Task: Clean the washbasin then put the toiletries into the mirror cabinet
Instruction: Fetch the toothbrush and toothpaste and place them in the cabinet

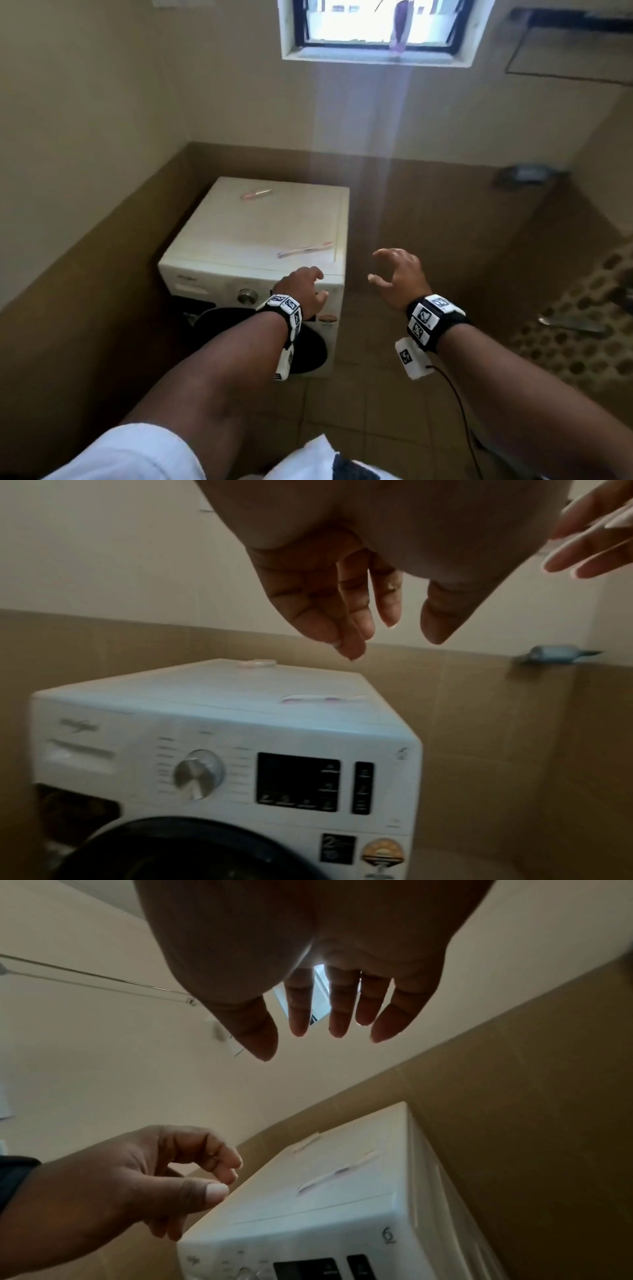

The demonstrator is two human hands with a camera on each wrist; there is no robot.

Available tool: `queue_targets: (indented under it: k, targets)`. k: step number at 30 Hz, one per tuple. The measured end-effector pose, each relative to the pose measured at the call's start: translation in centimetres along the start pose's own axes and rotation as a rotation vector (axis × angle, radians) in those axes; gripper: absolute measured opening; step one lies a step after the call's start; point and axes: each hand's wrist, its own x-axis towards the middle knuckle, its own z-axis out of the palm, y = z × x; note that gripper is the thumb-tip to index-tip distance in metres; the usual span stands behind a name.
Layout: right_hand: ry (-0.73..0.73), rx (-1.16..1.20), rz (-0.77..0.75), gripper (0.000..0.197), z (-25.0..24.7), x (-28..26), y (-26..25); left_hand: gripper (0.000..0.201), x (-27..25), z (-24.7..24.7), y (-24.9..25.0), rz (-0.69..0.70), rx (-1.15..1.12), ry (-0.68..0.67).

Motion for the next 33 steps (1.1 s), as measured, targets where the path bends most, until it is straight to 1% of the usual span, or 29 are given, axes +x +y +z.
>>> queue_targets:
  k: [2,4,6,8,11,13,17,19,20,22,23,24,26,27,28,30,31,33]
  targets:
    - [-0.082,-0.005,-0.02,0.047,1.9,2.0,-0.6,0.047,0.3,-0.2,-2.7,-0.088,0.047,-0.019]
    - [-0.147,-0.003,-0.03,0.049,3.6,4.0,-1.4,0.047,1.0,-0.2,-5.0,-0.139,0.093,-0.042]
    - [-0.197,-0.015,-0.03,0.049,5.1,6.1,-2.1,0.048,2.2,-0.3,-7.0,-0.168,0.124,-0.055]
    - [-0.221,-0.02,-0.013,0.046,6.8,9.2,-2.7,0.048,4.6,-0.7,-8.9,-0.184,0.126,-0.031]
    - [-0.274,0.008,0.048,0.04,9.2,14.2,-3.9,0.045,9.9,-1.5,-11.4,-0.171,0.118,0.02]
    - [-0.314,-0.01,0.069,0.037,11.2,18.1,-4.7,0.042,14.7,-2.1,-13.4,-0.153,0.115,0.033]
    - [-0.426,-0.11,0.141,0.038,16.9,25.0,-5.2,0.044,24.8,-3.1,-18.5,-0.131,0.144,-0.01]
    - [-0.499,-0.148,0.214,0.036,19.7,27.2,-5.3,0.046,29.1,-3.6,-21.2,-0.138,0.166,-0.04]
    - [-0.518,-0.163,0.255,0.041,20.7,27.8,-5.4,0.047,30.9,-3.9,-22.2,-0.143,0.171,-0.049]
    - [-0.491,-0.193,0.335,0.053,22.7,29.6,-5.5,0.049,35.3,-4.7,-24.5,-0.123,0.185,-0.065]
    - [-0.46,-0.221,0.362,0.053,23.2,30.1,-5.5,0.05,37.1,-5.0,-25.2,-0.112,0.189,-0.063]
    - [-0.437,-0.243,0.384,0.049,23.9,30.9,-5.5,0.051,39.2,-5.1,-26.0,-0.105,0.197,-0.067]
    - [-0.417,-0.286,0.411,0.035,24.3,32.0,-5.7,0.056,42.3,-5.2,-27.0,-0.118,0.214,-0.069]
    - [-0.412,-0.289,0.434,0.027,24.5,32.8,-5.8,0.061,43.9,-5.0,-27.6,-0.135,0.216,-0.074]
    - [-0.406,-0.265,0.458,0.023,24.5,33.4,-5.9,0.067,45.2,-4.8,-28.3,-0.162,0.214,-0.074]
    - [-0.382,-0.185,0.504,0.03,24.6,34.5,-6.0,0.075,47.2,-4.1,-29.5,-0.218,0.203,-0.098]
    - [-0.364,-0.14,0.524,0.035,24.6,34.9,-5.9,0.076,47.9,-3.8,-30.0,-0.241,0.204,-0.117]
    - [-0.323,-0.064,0.545,0.041,24.3,35.3,-5.6,0.07,48.9,-3.3,-30.4,-0.267,0.218,-0.143]
